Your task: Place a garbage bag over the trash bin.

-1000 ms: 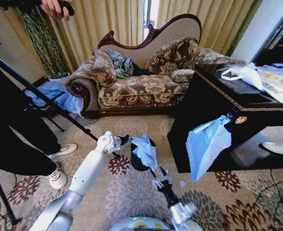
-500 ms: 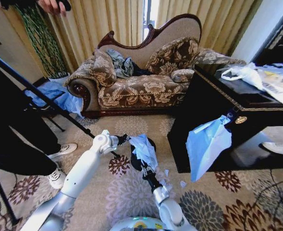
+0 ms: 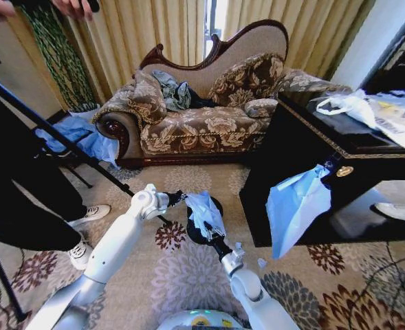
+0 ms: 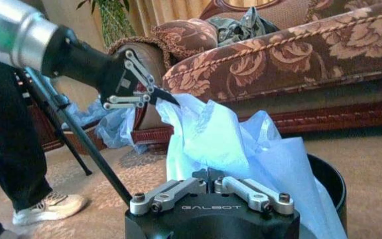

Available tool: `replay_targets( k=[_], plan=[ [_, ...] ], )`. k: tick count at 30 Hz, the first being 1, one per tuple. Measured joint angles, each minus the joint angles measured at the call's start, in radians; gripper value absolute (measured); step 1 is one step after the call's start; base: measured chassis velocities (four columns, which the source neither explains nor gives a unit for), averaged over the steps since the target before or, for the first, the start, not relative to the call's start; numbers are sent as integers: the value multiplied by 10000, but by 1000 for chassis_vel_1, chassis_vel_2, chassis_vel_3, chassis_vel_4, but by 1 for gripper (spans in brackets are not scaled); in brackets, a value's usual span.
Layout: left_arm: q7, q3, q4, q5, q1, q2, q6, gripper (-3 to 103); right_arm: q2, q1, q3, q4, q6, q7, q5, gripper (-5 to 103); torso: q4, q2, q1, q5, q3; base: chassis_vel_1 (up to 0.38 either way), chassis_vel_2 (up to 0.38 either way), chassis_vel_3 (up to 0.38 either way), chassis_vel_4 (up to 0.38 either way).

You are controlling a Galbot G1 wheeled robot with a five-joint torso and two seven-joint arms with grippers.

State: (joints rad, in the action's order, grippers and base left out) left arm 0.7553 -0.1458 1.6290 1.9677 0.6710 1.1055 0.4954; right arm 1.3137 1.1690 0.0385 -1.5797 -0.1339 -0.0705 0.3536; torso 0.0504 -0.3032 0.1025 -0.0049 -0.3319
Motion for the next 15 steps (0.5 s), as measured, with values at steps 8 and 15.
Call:
replay_targets(
  k=[8,15],
  plan=[
    [-38,-9,73,45,26,-144,60,0,16,-996,-171,486,-55,150,-68,0,-1,0,0,0,1,0,0,0,0],
    [-189,-91,60,7,75,-194,129,0,-217,-1633,-745,528,56,351,-31,0,1,0,-1,-1,1,0,0,0,0]
  ],
)
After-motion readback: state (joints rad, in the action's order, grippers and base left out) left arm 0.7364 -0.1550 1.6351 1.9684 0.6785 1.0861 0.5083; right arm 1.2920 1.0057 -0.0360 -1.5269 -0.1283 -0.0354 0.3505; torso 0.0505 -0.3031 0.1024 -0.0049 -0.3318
